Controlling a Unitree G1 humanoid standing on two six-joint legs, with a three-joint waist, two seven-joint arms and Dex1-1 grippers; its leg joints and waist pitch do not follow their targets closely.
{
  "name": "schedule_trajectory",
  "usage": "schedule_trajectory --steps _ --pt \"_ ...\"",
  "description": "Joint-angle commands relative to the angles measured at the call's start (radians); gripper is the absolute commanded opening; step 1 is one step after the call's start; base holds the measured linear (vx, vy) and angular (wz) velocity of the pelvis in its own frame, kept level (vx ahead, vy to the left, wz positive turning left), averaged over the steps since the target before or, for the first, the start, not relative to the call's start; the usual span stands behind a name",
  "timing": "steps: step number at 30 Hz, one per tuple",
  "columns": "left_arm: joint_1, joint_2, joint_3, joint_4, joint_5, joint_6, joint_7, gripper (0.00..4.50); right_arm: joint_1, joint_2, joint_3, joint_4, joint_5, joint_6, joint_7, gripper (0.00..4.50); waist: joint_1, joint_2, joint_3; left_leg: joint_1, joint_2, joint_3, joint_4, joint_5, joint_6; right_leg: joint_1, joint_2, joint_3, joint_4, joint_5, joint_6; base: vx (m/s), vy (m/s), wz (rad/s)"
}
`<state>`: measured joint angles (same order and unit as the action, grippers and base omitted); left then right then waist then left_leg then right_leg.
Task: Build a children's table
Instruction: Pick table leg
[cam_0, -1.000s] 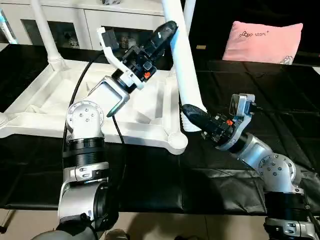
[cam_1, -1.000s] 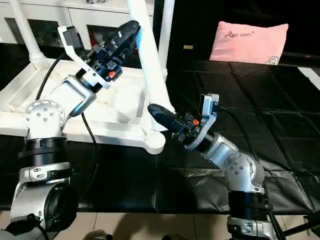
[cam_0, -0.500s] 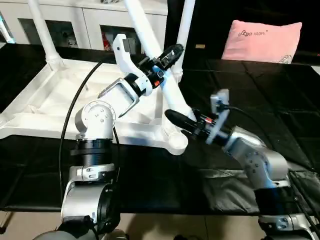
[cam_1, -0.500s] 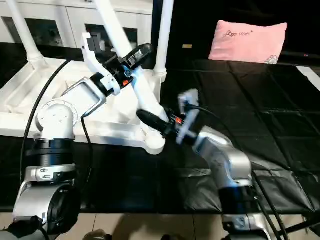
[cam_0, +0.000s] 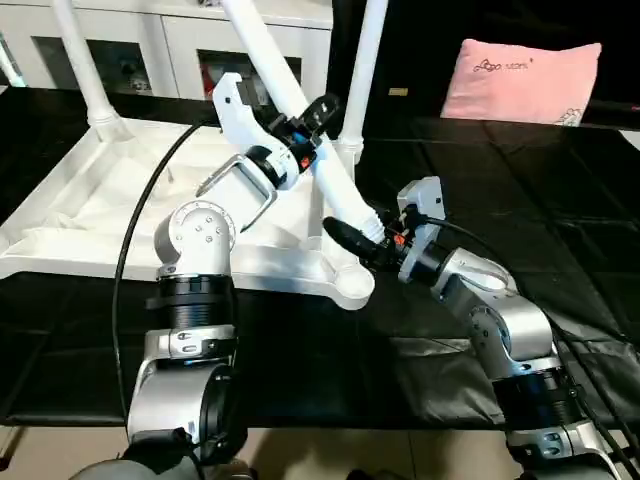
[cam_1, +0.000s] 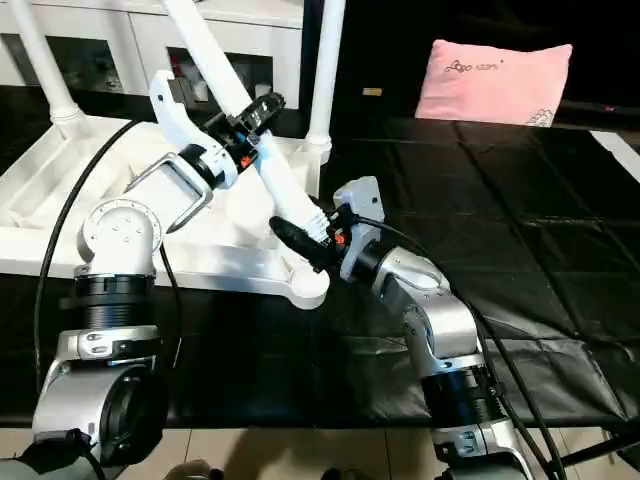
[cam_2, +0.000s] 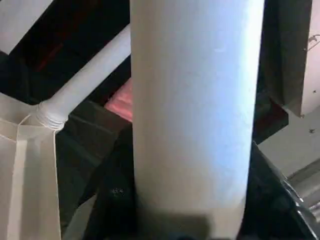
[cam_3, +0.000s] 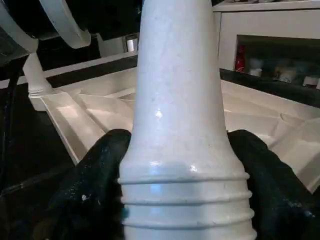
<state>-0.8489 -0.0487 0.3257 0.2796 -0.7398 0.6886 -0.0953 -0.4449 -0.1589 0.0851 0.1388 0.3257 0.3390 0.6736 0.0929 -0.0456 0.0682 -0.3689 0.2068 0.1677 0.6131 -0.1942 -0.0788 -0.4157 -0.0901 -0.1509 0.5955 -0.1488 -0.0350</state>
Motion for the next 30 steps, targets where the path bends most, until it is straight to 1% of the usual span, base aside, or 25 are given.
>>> schedule_trajectory --steps 1,4,8,9,10,12,14,16,17,18,19,20,21,22,23,24,25,26,27,28,29,30 --pt "-0.019 -0.019 -0.009 -0.010 -0.005 -0.002 0.015 1.96 -0.011 0.006 0.022 0.000 -0.008 -0.023 0.007 2.75 0.000 -0.008 -0.087 0.000 0.024 -0.003 -0.063 -0.077 0.036 0.076 -0.063 0.066 -0.069 -0.271 -0.070 0.000 0.000 0.00" --pt "-0.018 -0.020 -0.008 -0.012 -0.004 -0.003 0.017 1.88 -0.012 0.010 0.027 0.012 -0.023 -0.041 0.001 2.75 -0.002 -0.007 -0.088 0.000 0.025 -0.003 -0.063 -0.069 0.042 0.075 -0.064 0.066 -0.066 -0.252 -0.086 0.000 0.000 0.00" --pt "-0.021 -0.017 -0.009 -0.010 0.002 -0.009 0.017 1.86 -0.016 0.011 0.030 0.026 -0.035 -0.048 -0.002 2.75 -0.003 -0.006 -0.086 0.003 0.026 -0.003 -0.064 -0.078 0.043 0.075 -0.064 0.067 -0.068 -0.260 -0.093 0.000 0.000 0.00" --pt "-0.023 -0.012 -0.013 -0.009 0.012 -0.017 0.016 1.86 -0.017 0.013 0.027 0.029 -0.026 -0.041 0.005 3.31 -0.004 -0.006 -0.086 0.003 0.026 -0.003 -0.064 -0.079 0.044 0.075 -0.064 0.067 -0.068 -0.260 -0.093 0.000 0.000 0.00" --pt "-0.025 -0.004 -0.019 -0.007 0.025 -0.026 0.014 1.86 -0.016 0.014 0.021 0.030 -0.014 -0.033 0.013 3.45 -0.004 -0.008 -0.085 0.003 0.025 -0.003 -0.064 -0.083 0.045 0.075 -0.064 0.066 -0.069 -0.265 -0.092 0.000 0.000 0.00" --pt "-0.031 0.016 -0.030 -0.002 0.049 -0.042 0.002 1.86 -0.007 0.013 0.010 0.020 0.018 -0.023 0.043 3.51 -0.004 -0.007 -0.086 0.004 0.026 -0.003 -0.065 -0.086 0.045 0.075 -0.064 0.066 -0.069 -0.269 -0.087 0.000 0.000 0.00" --pt "-0.035 0.027 -0.036 0.003 0.060 -0.048 -0.007 1.86 -0.003 0.002 0.015 0.014 0.014 -0.029 0.057 3.80 -0.003 -0.007 -0.086 0.002 0.025 -0.003 -0.064 -0.078 0.046 0.076 -0.064 0.067 -0.069 -0.260 -0.088 0.000 0.000 0.00" --pt "-0.041 0.060 -0.061 0.011 0.094 -0.059 -0.034 1.86 0.012 -0.023 0.016 -0.012 0.037 -0.006 0.103 3.93 -0.003 -0.007 -0.087 0.002 0.026 -0.003 -0.063 -0.068 0.049 0.076 -0.063 0.068 -0.065 -0.240 -0.093 0.000 0.000 0.00" --pt "-0.046 0.103 -0.102 0.018 0.139 -0.066 -0.070 1.86 0.030 -0.065 0.016 -0.051 0.066 0.018 0.167 4.00 -0.003 -0.006 -0.086 0.004 0.024 -0.004 -0.064 -0.072 0.054 0.077 -0.061 0.067 -0.067 -0.243 -0.087 0.000 0.000 0.00" --pt "-0.048 0.116 -0.113 0.020 0.148 -0.065 -0.083 1.86 0.036 -0.085 0.012 -0.066 0.078 0.022 0.195 4.11 0.001 -0.005 -0.087 0.007 0.024 -0.004 -0.064 -0.076 0.059 0.077 -0.060 0.068 -0.069 -0.249 -0.076 0.000 0.000 0.00" --pt "-0.049 0.125 -0.120 0.021 0.154 -0.063 -0.093 1.86 0.040 -0.100 0.010 -0.077 0.087 0.024 0.216 4.23 0.002 -0.004 -0.087 0.004 0.028 -0.007 -0.065 -0.074 0.063 0.079 -0.062 0.069 -0.064 -0.236 -0.062 0.000 0.000 0.00" --pt "-0.052 0.138 -0.126 0.019 0.154 -0.054 -0.112 1.86 0.037 -0.124 -0.014 -0.087 0.106 0.043 0.228 4.36 0.000 -0.005 -0.087 0.002 0.027 -0.006 -0.064 -0.074 0.063 0.080 -0.062 0.068 -0.064 -0.234 -0.062 0.000 0.000 0.00" --pt "-0.053 0.142 -0.126 0.018 0.151 -0.049 -0.119 1.86 0.033 -0.130 -0.030 -0.088 0.117 0.058 0.222 4.43 -0.002 -0.007 -0.087 0.002 0.026 -0.006 -0.063 -0.068 0.059 0.080 -0.063 0.068 -0.064 -0.236 -0.073 0.000 0.000 0.00" --pt "-0.054 0.151 -0.135 0.016 0.157 -0.047 -0.132 1.86 0.025 -0.142 -0.052 -0.089 0.136 0.081 0.225 4.47 -0.001 -0.007 -0.086 0.004 0.026 -0.003 -0.063 -0.073 0.055 0.076 -0.064 0.068 -0.066 -0.251 -0.088 0.000 0.000 0.00" --pt "-0.053 0.166 -0.149 0.011 0.159 -0.043 -0.162 1.86 0.001 -0.164 -0.105 -0.073 0.168 0.104 0.225 4.47 -0.001 -0.010 -0.085 0.005 0.025 -0.002 -0.063 -0.079 0.053 0.076 -0.064 0.068 -0.068 -0.269 -0.094 0.000 0.000 0.00" --pt "-0.053 0.166 -0.150 0.011 0.159 -0.043 -0.163 1.86 0.001 -0.164 -0.106 -0.073 0.169 0.104 0.225 4.50 0.000 -0.009 -0.086 0.007 0.025 -0.002 -0.062 -0.078 0.054 0.076 -0.066 0.068 -0.068 -0.274 -0.099 0.000 0.000 0.00" --pt "-0.053 0.169 -0.153 0.010 0.159 -0.043 -0.170 1.86 -0.005 -0.169 -0.118 -0.068 0.175 0.107 0.225 4.50 0.002 -0.008 -0.087 0.005 0.027 -0.002 -0.062 -0.073 0.051 0.075 -0.066 0.068 -0.065 -0.269 -0.104 0.000 0.000 0.00" --pt "-0.052 0.179 -0.163 0.004 0.155 -0.035 -0.195 1.86 -0.029 -0.184 -0.152 -0.050 0.194 0.133 0.216 4.50 0.002 -0.009 -0.086 0.005 0.027 -0.002 -0.062 -0.071 0.049 0.075 -0.065 0.068 -0.066 -0.269 -0.103 0.000 0.000 0.00" --pt "-0.052 0.181 -0.165 0.004 0.155 -0.034 -0.199 1.86 -0.033 -0.187 -0.156 -0.047 0.197 0.137 0.215 4.50 0.002 -0.011 -0.087 0.004 0.026 -0.003 -0.062 -0.069 0.048 0.077 -0.065 0.067 -0.064 -0.273 -0.102 0.000 0.000 0.00" --pt "-0.053 0.199 -0.185 0.000 0.149 -0.024 -0.247 1.86 -0.075 -0.212 -0.184 0.000 0.206 0.186 0.190 4.50 0.002 -0.011 -0.087 0.004 0.025 -0.002 -0.061 -0.068 0.047 0.076 -0.065 0.067 -0.065 -0.277 -0.100 0.000 0.000 0.00" --pt "-0.054 0.206 -0.194 0.000 0.149 -0.019 -0.269 1.86 -0.092 -0.225 -0.186 0.022 0.205 0.212 0.181 4.50 0.001 -0.013 -0.087 0.005 0.024 -0.002 -0.061 -0.067 0.044 0.076 -0.065 0.067 -0.066 -0.290 -0.099 0.000 0.000 0.00" --pt "-0.054 0.206 -0.194 0.000 0.149 -0.019 -0.269 1.86 -0.092 -0.225 -0.186 0.022 0.205 0.212 0.181 4.50 0.000 -0.014 -0.086 0.004 0.022 0.000 -0.060 -0.067 0.042 0.075 -0.064 0.066 -0.067 -0.298 -0.098 0.000 0.000 0.00"
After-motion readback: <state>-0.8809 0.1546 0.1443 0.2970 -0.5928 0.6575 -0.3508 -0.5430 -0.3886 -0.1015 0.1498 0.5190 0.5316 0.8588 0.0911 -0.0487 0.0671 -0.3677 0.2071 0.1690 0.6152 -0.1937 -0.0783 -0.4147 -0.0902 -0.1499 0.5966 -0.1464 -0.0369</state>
